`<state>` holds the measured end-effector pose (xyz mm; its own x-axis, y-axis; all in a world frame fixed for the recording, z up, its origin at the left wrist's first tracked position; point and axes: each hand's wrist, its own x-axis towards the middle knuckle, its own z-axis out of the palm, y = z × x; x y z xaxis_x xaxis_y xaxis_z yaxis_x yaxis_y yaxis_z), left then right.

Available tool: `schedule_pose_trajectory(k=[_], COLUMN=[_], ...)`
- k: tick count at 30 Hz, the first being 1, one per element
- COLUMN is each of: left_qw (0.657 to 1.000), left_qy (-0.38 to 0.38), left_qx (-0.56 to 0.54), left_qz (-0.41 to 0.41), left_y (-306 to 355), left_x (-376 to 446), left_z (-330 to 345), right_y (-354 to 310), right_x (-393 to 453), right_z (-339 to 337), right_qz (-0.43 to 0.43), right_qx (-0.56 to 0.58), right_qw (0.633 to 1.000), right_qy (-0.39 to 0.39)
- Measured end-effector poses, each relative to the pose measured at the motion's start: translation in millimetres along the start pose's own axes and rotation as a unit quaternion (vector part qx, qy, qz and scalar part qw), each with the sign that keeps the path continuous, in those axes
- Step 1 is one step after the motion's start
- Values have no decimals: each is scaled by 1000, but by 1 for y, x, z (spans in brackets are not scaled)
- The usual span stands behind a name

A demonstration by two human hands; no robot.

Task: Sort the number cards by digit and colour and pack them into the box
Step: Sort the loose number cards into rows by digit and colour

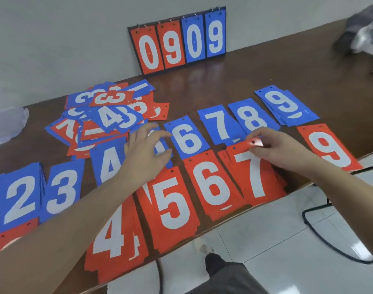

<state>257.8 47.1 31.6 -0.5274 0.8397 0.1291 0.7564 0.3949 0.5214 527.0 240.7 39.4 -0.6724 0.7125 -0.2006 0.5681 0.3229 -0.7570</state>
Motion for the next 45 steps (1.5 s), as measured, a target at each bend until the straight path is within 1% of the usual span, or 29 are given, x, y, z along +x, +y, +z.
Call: schedule_pose_trajectory(k=[2, 5, 8, 15, 20, 25, 29, 33, 36, 38, 41, 43, 45], left_qw=[1000, 1000, 1000, 997, 992, 986, 980, 972, 958, 945, 930, 923, 922], left_qy=[-5, -4, 10, 29, 42, 70, 82, 61, 66, 84, 115, 114, 96], left_qx=[7, 15, 18, 27, 48, 39, 22, 5, -53, -82, -90, -99, -90], left_qz=[-3, -6, -13, -63, -106, -145, -182, -229, -274, -307, -337, -353, -364], left_y=[2, 2, -4, -29, -60, -89, -108, -124, -127, -129, -134, -136, -139], left_x=[-1, -3, -5, -9, -4, 2, 14, 33, 50, 63, 84, 96, 105], left_z=[2, 2, -5, -35, -53, -64, -71, -73, -72, -71, -73, -74, -72], right_y=[6, 11, 5, -29, -63, -98, -127, -150, -162, -169, -181, -189, -197], right_x=[-2, 1, 7, 56, 104, 150, 184, 218, 242, 255, 276, 288, 298], right_z=[4, 9, 13, 36, 64, 93, 108, 123, 136, 144, 154, 160, 167], right_qz=[-10, -44, -69, -125, -194, -248, -280, -287, -296, -302, -313, -319, -325], right_qx=[-52, -139, -136, -83, -77, -70, -86, -111, -113, -120, -120, -118, -110], right_qw=[998, 986, 983, 988, 978, 966, 954, 948, 944, 940, 937, 935, 936], right_qy=[20, 76, 97, 47, 14, -34, -59, -86, -94, -101, -103, -97, -83])
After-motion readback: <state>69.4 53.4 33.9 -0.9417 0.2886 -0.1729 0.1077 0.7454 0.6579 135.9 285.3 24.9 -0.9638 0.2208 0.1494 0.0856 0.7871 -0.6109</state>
